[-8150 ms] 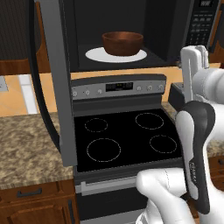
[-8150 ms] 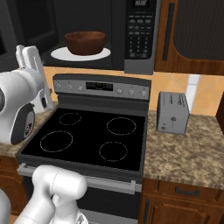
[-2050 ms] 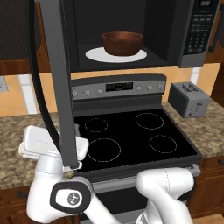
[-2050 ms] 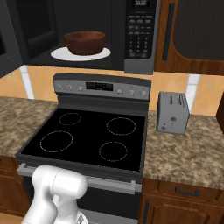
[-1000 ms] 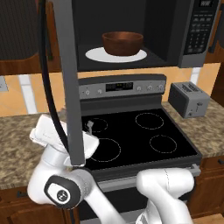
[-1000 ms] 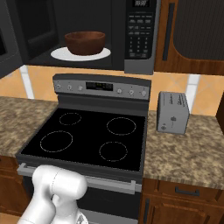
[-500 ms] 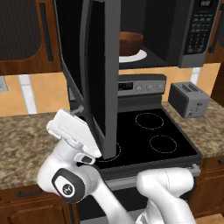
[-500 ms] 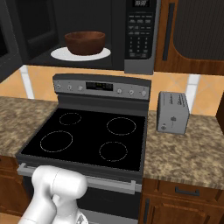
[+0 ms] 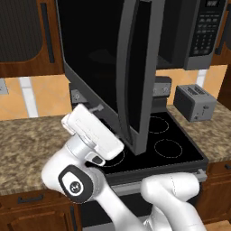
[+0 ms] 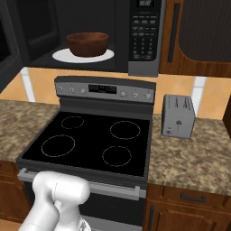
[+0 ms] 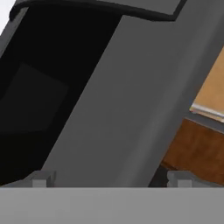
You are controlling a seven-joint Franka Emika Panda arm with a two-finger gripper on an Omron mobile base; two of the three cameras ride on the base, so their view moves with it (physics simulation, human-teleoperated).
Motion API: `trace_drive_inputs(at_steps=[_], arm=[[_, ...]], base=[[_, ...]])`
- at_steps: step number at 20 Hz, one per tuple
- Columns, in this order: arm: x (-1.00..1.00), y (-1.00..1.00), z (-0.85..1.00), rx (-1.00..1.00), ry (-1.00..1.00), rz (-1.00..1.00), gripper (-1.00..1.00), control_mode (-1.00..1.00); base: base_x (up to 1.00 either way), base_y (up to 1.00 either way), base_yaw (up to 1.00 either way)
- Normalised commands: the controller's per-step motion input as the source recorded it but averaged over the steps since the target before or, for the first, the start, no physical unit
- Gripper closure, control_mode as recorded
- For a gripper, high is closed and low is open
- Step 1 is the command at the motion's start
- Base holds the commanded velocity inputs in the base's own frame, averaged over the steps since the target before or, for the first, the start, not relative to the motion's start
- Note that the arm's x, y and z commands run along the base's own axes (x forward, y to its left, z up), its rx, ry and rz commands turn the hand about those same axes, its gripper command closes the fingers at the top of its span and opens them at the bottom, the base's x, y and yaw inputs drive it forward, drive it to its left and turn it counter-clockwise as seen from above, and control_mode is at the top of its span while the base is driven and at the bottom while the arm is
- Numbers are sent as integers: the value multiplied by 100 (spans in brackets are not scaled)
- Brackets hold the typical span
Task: Open the microwave, place the bowl with waffle inside the microwave, then close the microwave door and turn it on.
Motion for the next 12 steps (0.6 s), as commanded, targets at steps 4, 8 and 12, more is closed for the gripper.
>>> trace_drive_inputs(at_steps=[4,8,12], arm=[[13,-34,0,19,0,0,-100,-100],[11,-40,0,21,0,0,-100,-100],[17,-29,0,20,-1,0,-100,-100]], base=[[0,0,0],[0,0,0],[0,0,0]])
